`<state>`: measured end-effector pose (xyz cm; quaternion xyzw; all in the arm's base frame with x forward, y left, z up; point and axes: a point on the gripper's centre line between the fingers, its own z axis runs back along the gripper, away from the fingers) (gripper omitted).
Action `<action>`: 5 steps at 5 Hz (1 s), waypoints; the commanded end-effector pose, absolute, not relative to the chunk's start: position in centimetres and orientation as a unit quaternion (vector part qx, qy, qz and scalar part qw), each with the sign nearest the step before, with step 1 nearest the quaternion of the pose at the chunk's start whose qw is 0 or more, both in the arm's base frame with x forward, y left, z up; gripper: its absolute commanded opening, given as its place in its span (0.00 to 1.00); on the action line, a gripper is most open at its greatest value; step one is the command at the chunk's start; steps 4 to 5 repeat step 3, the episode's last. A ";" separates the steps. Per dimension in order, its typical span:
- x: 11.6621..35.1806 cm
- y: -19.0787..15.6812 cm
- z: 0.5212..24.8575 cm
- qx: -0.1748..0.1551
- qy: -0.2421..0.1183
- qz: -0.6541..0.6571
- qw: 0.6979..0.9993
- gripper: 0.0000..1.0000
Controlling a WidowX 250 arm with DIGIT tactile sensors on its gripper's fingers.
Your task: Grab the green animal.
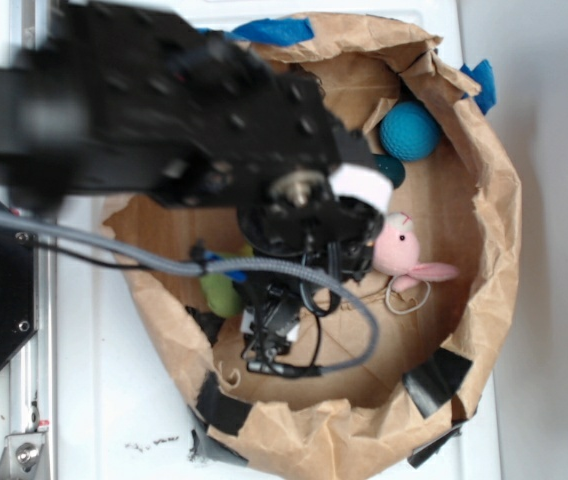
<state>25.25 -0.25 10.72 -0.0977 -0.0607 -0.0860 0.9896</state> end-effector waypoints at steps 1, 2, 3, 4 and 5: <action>25.9 1.3 18.4 -0.093 -0.158 -0.032 0.983 0.00; 26.0 1.3 18.8 -0.096 -0.164 -0.028 0.981 0.00; 26.0 1.5 18.5 -0.098 -0.158 -0.020 0.982 0.00; 26.0 1.5 18.5 -0.098 -0.158 -0.020 0.982 0.00; 26.0 1.5 18.5 -0.098 -0.158 -0.020 0.982 0.00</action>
